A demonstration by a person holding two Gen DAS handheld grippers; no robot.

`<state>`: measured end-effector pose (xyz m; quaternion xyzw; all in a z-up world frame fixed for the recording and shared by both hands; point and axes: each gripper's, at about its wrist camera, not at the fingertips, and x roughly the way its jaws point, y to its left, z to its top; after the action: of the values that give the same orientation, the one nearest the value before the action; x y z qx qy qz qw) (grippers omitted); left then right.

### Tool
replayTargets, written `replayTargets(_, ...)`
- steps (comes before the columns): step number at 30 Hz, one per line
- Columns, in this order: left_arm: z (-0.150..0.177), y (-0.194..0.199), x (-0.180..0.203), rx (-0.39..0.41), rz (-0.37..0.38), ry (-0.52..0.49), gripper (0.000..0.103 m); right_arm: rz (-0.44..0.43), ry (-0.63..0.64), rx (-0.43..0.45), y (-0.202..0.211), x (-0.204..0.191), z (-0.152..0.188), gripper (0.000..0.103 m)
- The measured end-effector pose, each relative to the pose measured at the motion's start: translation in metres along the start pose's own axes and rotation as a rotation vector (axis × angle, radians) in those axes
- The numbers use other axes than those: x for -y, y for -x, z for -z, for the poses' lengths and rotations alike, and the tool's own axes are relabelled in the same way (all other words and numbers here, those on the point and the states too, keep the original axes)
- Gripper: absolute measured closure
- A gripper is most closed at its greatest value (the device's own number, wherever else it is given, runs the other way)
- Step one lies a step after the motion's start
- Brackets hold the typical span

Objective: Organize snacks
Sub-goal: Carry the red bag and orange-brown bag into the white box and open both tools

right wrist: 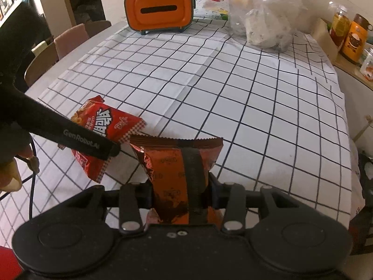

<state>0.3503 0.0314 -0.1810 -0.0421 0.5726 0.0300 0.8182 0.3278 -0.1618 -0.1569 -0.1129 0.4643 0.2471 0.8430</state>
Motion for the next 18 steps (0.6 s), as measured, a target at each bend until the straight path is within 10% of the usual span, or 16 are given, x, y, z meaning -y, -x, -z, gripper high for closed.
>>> replayTargets(18,0.028,0.119,0.008,0.120,0.057,-0.081,0.023,0.039,-0.039,0.077,0.107,-0.020,-0.006,0.062)
